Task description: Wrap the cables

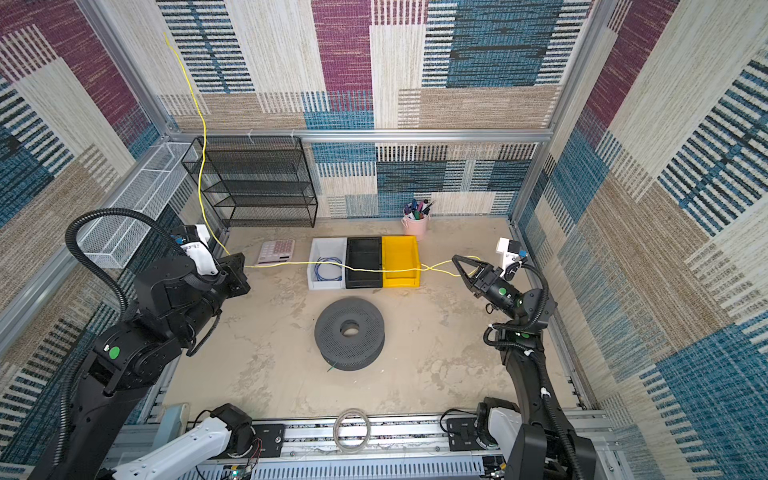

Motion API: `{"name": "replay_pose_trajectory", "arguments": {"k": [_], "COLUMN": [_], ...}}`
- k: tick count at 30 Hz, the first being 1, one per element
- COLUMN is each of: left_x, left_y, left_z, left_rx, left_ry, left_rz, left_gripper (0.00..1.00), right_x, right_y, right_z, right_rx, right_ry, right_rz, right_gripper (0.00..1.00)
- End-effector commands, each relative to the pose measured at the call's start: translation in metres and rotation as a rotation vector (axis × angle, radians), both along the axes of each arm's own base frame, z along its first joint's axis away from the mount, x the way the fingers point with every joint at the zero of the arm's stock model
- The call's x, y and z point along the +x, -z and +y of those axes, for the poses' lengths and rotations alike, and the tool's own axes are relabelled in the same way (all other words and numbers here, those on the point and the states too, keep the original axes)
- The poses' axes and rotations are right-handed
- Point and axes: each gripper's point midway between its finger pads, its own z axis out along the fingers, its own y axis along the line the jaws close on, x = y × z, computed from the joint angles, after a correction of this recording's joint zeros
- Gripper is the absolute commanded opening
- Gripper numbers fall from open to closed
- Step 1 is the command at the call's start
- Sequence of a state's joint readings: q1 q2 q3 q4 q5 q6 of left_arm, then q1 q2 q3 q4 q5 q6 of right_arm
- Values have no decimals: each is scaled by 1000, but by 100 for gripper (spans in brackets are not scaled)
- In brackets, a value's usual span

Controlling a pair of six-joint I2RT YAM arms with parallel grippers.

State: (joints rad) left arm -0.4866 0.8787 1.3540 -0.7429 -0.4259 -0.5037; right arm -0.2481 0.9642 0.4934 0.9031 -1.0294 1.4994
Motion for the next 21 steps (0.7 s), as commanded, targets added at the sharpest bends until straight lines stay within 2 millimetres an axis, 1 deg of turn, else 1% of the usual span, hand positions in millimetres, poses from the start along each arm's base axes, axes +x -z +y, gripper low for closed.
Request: {"name": "replay_pose_trajectory", "arguments": {"k": [1, 3, 5, 7, 9, 12, 13, 15, 16, 18, 19, 21], "left_x": [-10, -8, 0, 6, 10, 12, 13, 15, 16, 16, 15, 9], "left_y": [14, 29, 51, 69, 76, 78, 78, 79, 78, 77, 78, 85], "left_z": [48, 46, 32, 20, 18, 27, 30, 31, 29, 24, 22, 17], "left_rx": [28, 19, -7, -38, -55, -49, -59, -82, -101, -120, -125, -132], "left_ry": [-269, -274, -234, -199, -204, -247, -255, -246, -232, -206, -195, -170], "left_rz": [49, 102, 166, 202, 203, 211, 214, 217, 216, 227, 246, 298], "left_gripper": [0, 0, 0, 0, 0, 0, 4, 14, 22, 33, 41, 50], "right_x": [1, 0, 0, 1, 2, -2, -5, -10, -11, -14, -16, -15], "right_y": [-15, -14, -17, -25, -31, -38, -37, -30, -23, -14, -11, -7], "right_z": [-12, -14, -16, -15, -12, -2, 3, 10, 14, 16, 16, 17], "right_rx": [139, 191, 218, 216, 184, 102, 70, 38, 28, 22, 24, 8], "right_ry": [33, 33, 33, 20, -5, -63, -93, -134, -146, -152, -152, -153], "right_rz": [29, 39, 36, 18, 13, 1, -4, 6, 19, 31, 36, 43], "right_gripper": [0, 0, 0, 0, 0, 0, 0, 0, 0, 0, 0, 0]}}
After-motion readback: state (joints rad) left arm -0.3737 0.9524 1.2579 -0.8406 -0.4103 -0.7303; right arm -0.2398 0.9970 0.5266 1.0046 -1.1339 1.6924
